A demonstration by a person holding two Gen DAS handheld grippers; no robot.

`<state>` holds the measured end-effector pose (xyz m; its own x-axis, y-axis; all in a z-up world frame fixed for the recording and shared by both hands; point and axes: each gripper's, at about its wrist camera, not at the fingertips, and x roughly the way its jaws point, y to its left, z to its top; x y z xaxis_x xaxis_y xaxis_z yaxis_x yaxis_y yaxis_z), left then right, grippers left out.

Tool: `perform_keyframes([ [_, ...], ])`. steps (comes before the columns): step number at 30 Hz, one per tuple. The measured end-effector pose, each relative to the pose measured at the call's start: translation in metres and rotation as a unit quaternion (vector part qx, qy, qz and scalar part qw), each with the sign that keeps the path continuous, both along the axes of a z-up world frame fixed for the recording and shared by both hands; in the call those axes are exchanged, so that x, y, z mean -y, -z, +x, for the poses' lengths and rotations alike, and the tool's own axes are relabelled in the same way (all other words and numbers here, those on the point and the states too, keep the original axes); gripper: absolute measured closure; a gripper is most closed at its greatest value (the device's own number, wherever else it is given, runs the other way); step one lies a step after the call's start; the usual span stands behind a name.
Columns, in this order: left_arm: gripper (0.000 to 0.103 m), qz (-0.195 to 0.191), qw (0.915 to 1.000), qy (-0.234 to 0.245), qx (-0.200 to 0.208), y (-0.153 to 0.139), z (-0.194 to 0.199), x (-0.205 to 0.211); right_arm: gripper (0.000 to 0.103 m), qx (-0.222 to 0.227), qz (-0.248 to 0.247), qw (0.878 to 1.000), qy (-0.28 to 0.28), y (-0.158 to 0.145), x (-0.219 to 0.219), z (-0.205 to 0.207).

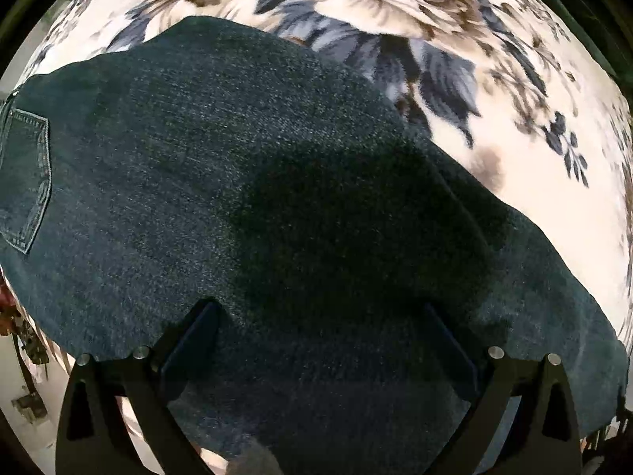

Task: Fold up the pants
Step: 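Grasp the folded edge with the right gripper and fold it over again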

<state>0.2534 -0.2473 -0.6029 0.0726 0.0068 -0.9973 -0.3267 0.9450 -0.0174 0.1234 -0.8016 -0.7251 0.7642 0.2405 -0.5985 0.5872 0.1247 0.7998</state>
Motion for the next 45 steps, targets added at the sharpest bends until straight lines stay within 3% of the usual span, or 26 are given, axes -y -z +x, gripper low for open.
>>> perform_keyframes([
  [1,0.0,0.0,1.0,0.0,-0.001,0.001,0.0,0.003,0.085,-0.017,0.003,1.0,-0.005,0.006,-0.001,-0.001],
  [2,0.0,0.0,1.0,0.001,-0.002,0.001,0.002,0.001,0.072,-0.033,0.015,0.999,-0.014,0.015,-0.002,-0.004],
  [4,0.0,-0.002,1.0,0.001,-0.008,0.001,0.005,-0.009,0.061,-0.025,0.055,0.998,-0.025,0.032,-0.007,-0.011],
  [8,0.0,-0.004,0.9999,0.003,-0.014,0.002,0.012,-0.017,0.048,0.019,0.095,0.995,-0.015,0.044,-0.018,-0.012],
  [10,0.0,-0.003,0.9999,0.003,-0.012,0.003,0.014,-0.018,0.048,0.027,0.087,0.996,-0.008,0.047,-0.023,-0.003],
  [12,0.0,-0.002,1.0,0.002,-0.009,0.002,0.015,-0.018,0.055,0.023,0.068,0.997,-0.002,0.046,-0.027,0.008],
  [17,0.0,0.006,1.0,-0.002,0.001,0.003,0.008,-0.014,0.059,0.003,0.029,0.999,-0.022,0.049,-0.033,0.029],
  [18,0.0,0.008,1.0,-0.002,0.003,0.003,0.006,-0.012,0.065,-0.001,0.026,0.999,-0.025,0.048,-0.033,0.033],
  [19,0.0,0.009,1.0,0.0,0.004,0.003,0.005,-0.011,0.084,-0.013,0.021,0.999,-0.022,0.045,-0.031,0.031],
  [20,0.0,0.006,1.0,0.0,0.002,0.002,0.005,-0.011,0.093,-0.011,0.021,1.0,-0.016,0.043,-0.029,0.029],
  [24,0.0,-0.014,0.9999,0.003,-0.009,-0.005,0.006,-0.015,0.094,-0.019,-0.01,1.0,-0.012,0.017,-0.029,0.03],
  [28,0.0,-0.041,0.9991,-0.002,-0.008,-0.019,0.003,-0.028,0.094,-0.003,-0.057,0.997,-0.046,-0.036,-0.05,0.045],
  [33,0.0,-0.075,0.9964,-0.038,0.01,-0.047,-0.011,-0.069,0.094,0.032,-0.118,0.986,-0.11,-0.119,-0.119,0.082],
  [37,0.0,-0.085,0.9958,-0.029,0.019,-0.069,-0.028,-0.111,0.094,0.043,-0.147,0.974,-0.166,-0.157,-0.206,0.11],
  [41,0.0,-0.079,0.9962,-0.015,0.033,-0.085,-0.045,-0.157,0.094,0.045,-0.174,0.953,-0.244,-0.158,-0.313,0.135],
  [45,0.0,-0.067,0.9969,-0.004,0.04,-0.085,-0.061,-0.199,0.094,0.029,-0.182,0.929,-0.321,-0.123,-0.414,0.146],
])
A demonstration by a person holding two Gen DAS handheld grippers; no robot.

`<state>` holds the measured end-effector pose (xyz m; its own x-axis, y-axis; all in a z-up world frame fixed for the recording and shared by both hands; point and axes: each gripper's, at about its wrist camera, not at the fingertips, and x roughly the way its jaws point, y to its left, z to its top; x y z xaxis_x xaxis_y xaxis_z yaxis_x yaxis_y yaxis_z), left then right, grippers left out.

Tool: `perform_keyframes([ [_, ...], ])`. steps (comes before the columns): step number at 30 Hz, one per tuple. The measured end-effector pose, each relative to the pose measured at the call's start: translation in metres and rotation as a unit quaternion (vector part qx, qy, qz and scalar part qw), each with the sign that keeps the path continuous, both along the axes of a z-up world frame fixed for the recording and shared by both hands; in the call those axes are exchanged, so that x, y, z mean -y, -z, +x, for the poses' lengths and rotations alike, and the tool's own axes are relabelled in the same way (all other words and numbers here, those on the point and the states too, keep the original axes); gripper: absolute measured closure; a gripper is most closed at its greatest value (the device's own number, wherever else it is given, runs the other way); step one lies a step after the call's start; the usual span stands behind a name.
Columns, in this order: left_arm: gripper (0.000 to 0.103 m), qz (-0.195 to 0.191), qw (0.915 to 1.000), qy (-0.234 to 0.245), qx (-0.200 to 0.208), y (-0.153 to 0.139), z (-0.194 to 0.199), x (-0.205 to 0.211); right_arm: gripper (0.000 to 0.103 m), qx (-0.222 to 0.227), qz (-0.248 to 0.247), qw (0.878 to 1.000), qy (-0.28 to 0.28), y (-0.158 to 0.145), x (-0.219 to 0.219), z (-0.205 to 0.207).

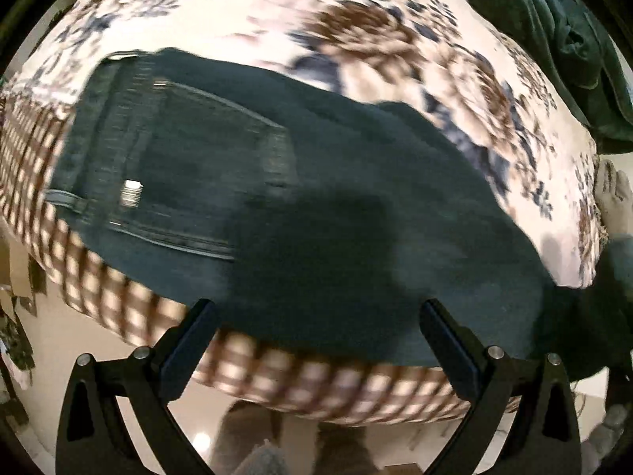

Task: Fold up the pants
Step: 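Grasp the folded edge with the right gripper and fold it over again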

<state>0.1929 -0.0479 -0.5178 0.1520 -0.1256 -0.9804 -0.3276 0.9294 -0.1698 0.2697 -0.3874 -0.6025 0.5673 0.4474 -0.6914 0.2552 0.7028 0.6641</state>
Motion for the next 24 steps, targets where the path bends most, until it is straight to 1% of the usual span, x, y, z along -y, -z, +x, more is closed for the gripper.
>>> perform_keyframes([
  [1,0.0,0.002,1.0,0.001,0.001,0.001,-0.003,-0.011,0.094,-0.01,-0.015,0.999,-0.026,0.015,-0.033,0.003],
  [2,0.0,0.003,1.0,0.001,0.002,0.002,-0.001,-0.016,0.094,-0.019,-0.023,0.998,-0.05,0.027,-0.054,0.004],
  [3,0.0,0.004,1.0,0.001,0.003,0.004,-0.002,-0.024,0.094,-0.038,-0.04,0.995,-0.082,0.045,-0.083,0.006],
  [4,0.0,0.007,1.0,0.0,0.004,0.006,-0.006,-0.034,0.089,-0.066,-0.059,0.991,-0.104,0.062,-0.105,0.008],
  [5,0.0,0.009,1.0,-0.002,0.004,0.006,-0.007,-0.041,0.079,-0.096,-0.068,0.985,-0.127,0.078,-0.125,0.009],
  [6,0.0,0.01,0.9999,-0.005,0.005,0.007,-0.008,-0.048,0.068,-0.125,-0.063,0.978,-0.152,0.093,-0.141,0.011],
  [7,0.0,0.012,0.9999,-0.009,0.007,0.007,-0.01,-0.057,0.04,-0.146,-0.046,0.972,-0.178,0.103,-0.153,0.01],
  [8,0.0,0.016,0.9998,-0.013,0.007,0.006,-0.012,-0.062,0.025,-0.149,-0.028,0.969,-0.194,0.105,-0.159,0.008],
  [10,0.0,0.018,0.9995,-0.021,0.012,0.0,-0.014,-0.072,0.023,-0.128,-0.002,0.973,-0.192,0.089,-0.158,-0.005],
  [12,0.0,0.013,0.9995,-0.023,0.019,-0.008,-0.012,-0.072,0.019,-0.125,0.002,0.977,-0.175,0.074,-0.145,-0.014],
  [14,0.0,-0.002,0.9993,-0.015,0.034,-0.02,-0.01,-0.065,0.017,-0.131,-0.014,0.982,-0.137,0.064,-0.114,-0.022],
  [16,0.0,-0.015,0.999,0.0,0.042,-0.028,-0.005,-0.049,0.017,-0.145,-0.055,0.983,-0.101,0.053,-0.079,-0.028],
  [18,0.0,-0.037,0.998,0.019,0.048,-0.032,0.002,-0.025,0.017,-0.168,-0.098,0.978,-0.075,0.051,-0.048,-0.022],
  [19,0.0,-0.044,0.9977,0.027,0.044,-0.03,0.006,-0.013,0.017,-0.18,-0.121,0.974,-0.059,0.051,-0.03,-0.025],
  [21,0.0,-0.065,0.9965,0.046,0.027,-0.018,0.016,0.017,0.017,-0.203,-0.162,0.965,-0.044,0.055,-0.007,-0.028],
  [22,0.0,-0.071,0.9958,0.055,0.018,-0.01,0.02,0.028,0.017,-0.211,-0.173,0.962,-0.035,0.057,0.004,-0.028],
  [24,0.008,-0.084,0.993,0.083,0.0,0.009,0.03,0.055,0.017,-0.22,-0.176,0.959,-0.018,0.06,0.023,-0.028],
])
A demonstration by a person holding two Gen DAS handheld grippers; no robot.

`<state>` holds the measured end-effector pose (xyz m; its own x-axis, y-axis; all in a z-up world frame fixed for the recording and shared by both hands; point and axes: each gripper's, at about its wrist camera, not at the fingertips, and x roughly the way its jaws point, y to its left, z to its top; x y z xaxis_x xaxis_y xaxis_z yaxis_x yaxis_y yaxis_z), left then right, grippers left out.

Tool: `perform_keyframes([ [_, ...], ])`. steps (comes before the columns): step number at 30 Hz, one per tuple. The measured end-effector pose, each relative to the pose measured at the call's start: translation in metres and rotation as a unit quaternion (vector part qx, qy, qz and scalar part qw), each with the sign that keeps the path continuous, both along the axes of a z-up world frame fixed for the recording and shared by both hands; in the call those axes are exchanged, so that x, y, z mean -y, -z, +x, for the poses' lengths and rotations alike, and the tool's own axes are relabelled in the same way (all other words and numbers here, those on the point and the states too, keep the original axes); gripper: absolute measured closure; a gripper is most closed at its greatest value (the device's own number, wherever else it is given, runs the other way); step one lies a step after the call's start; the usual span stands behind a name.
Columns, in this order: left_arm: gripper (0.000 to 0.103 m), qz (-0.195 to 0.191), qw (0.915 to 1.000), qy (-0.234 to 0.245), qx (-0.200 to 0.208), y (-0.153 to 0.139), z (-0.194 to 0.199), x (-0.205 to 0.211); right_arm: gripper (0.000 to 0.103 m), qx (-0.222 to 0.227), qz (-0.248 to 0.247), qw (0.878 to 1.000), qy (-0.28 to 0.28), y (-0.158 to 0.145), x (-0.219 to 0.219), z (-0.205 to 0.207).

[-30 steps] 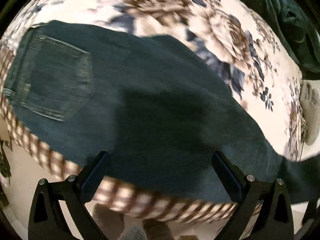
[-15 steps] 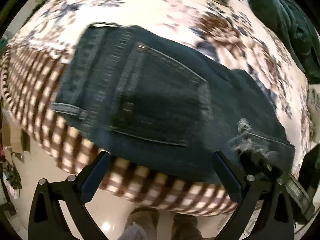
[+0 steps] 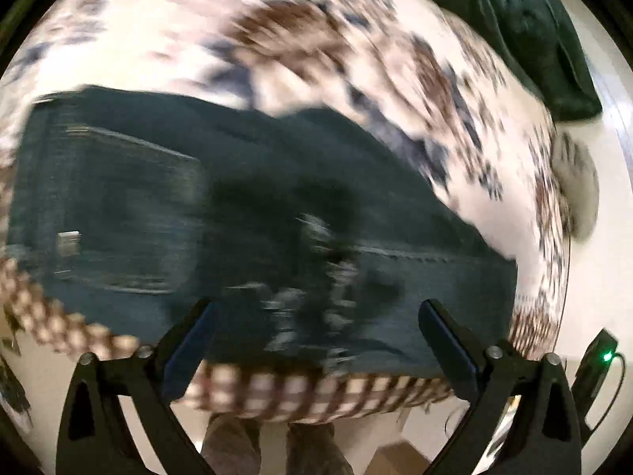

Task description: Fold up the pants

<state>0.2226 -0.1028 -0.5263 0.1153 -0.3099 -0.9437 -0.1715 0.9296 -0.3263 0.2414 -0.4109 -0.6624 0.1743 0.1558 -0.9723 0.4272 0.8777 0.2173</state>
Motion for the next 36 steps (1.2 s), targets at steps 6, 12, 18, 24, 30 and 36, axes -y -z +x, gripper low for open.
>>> perform_keyframes([
  [6,0.081,-0.008,0.9981,0.037,-0.049,0.047,0.01,0.039,0.017,-0.019,0.0,0.999,0.038,0.017,0.032,-0.001],
  [12,0.101,0.018,0.9981,0.056,0.017,0.028,0.003,0.045,0.017,-0.013,0.021,0.997,0.067,0.015,0.047,-0.009],
  [18,0.101,0.02,0.9966,0.047,0.065,-0.002,-0.001,0.032,0.017,-0.005,0.021,0.999,0.048,0.002,0.047,-0.006],
  [24,0.101,0.031,0.9975,0.019,0.061,0.012,0.016,0.018,0.017,-0.017,0.017,1.0,0.018,0.01,0.032,0.01],
  [30,0.095,-0.008,0.9999,-0.012,-0.001,0.048,0.019,-0.001,0.005,-0.03,0.027,0.999,0.001,0.02,0.025,0.017],
  [36,0.061,-0.021,0.9962,-0.083,0.014,0.021,-0.003,-0.028,0.001,-0.006,-0.038,0.997,-0.062,-0.003,-0.002,0.026],
])
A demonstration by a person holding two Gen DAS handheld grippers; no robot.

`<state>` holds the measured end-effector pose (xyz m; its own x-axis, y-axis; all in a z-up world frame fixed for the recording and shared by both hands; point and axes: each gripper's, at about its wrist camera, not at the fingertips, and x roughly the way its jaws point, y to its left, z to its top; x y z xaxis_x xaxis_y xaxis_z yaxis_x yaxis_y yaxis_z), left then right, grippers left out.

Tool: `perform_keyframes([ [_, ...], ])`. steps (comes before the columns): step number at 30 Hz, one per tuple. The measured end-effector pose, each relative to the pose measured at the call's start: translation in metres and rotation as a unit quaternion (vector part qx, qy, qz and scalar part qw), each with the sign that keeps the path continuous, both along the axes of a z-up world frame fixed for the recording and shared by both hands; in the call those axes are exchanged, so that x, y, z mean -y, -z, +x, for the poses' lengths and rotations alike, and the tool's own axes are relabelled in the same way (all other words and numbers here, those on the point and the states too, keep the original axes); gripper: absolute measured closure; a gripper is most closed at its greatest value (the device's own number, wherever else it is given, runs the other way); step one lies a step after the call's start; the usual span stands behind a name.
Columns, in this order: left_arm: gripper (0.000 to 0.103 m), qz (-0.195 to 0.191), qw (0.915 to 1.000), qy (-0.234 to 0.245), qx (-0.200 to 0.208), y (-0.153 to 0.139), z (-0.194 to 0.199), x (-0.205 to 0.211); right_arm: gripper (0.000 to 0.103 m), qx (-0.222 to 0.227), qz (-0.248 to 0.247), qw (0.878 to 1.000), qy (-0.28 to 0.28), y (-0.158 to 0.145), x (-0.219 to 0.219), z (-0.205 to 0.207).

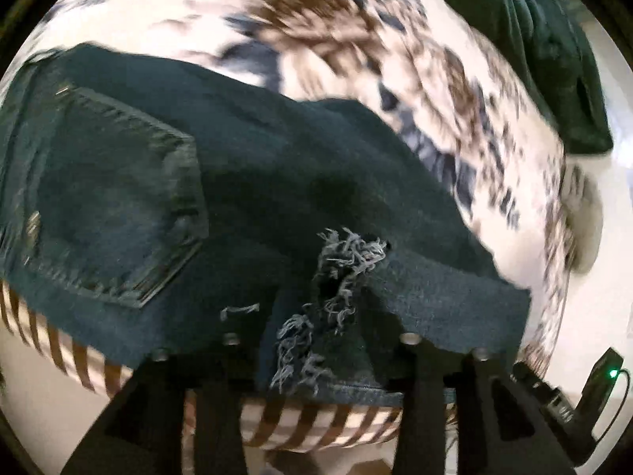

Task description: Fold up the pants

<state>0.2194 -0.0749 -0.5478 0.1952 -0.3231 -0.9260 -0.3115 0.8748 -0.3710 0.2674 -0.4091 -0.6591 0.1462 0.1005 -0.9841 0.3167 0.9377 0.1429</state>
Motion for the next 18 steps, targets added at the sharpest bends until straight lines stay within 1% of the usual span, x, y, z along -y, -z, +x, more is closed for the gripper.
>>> perform_keyframes([
  [1,0.059,0.002,1.0,-0.008,0.0,-0.002,-0.005,-0.003,0.001,0.003,-0.004,1.0,-0.015,-0.003,-0.009,0.003],
  [3,0.058,0.005,0.9999,-0.013,-0.006,0.001,-0.01,-0.004,0.001,-0.001,0.0,0.999,-0.05,-0.003,-0.031,0.01],
  [5,0.058,-0.002,0.9999,-0.01,-0.013,0.007,-0.015,0.0,0.001,-0.01,0.009,0.998,-0.068,0.003,-0.047,0.016],
  [6,0.058,0.001,0.9998,-0.004,-0.02,0.013,-0.015,0.004,0.001,-0.019,0.011,0.996,-0.082,0.01,-0.057,0.019],
  [7,0.058,0.009,0.9996,0.001,-0.026,0.018,-0.016,0.007,0.001,-0.032,-0.002,0.995,-0.095,0.017,-0.066,0.022],
  [8,0.058,0.012,0.9996,-0.001,-0.024,0.022,-0.017,0.008,0.001,-0.049,-0.026,0.992,-0.111,0.026,-0.075,0.024],
  [10,0.058,-0.001,0.9999,-0.015,-0.002,0.028,-0.022,0.001,0.001,-0.073,-0.059,0.986,-0.135,0.041,-0.086,0.027],
  [12,0.058,-0.024,0.9991,-0.033,0.011,0.031,-0.025,-0.007,0.001,-0.076,-0.06,0.987,-0.131,0.042,-0.088,0.028],
  [13,0.055,-0.039,0.998,-0.046,0.018,0.031,-0.027,-0.013,0.001,-0.076,-0.053,0.988,-0.126,0.038,-0.087,0.029],
  [14,0.045,-0.053,0.9961,-0.064,0.03,0.026,-0.03,-0.021,0.001,-0.074,-0.044,0.989,-0.123,0.033,-0.087,0.031],
  [15,0.039,-0.064,0.9936,-0.081,0.046,0.02,-0.034,-0.028,0.001,-0.071,-0.038,0.989,-0.12,0.029,-0.086,0.031],
  [16,0.026,-0.076,0.9907,-0.096,0.06,0.012,-0.039,-0.035,0.001,-0.067,-0.032,0.991,-0.115,0.023,-0.086,0.032],
  [17,0.016,-0.092,0.9856,-0.116,0.081,0.002,-0.046,-0.046,0.001,-0.06,-0.03,0.992,-0.111,0.015,-0.087,0.033],
  [18,0.013,-0.099,0.9805,-0.138,0.099,-0.009,-0.054,-0.059,0.001,-0.054,-0.029,0.992,-0.111,0.008,-0.09,0.035],
])
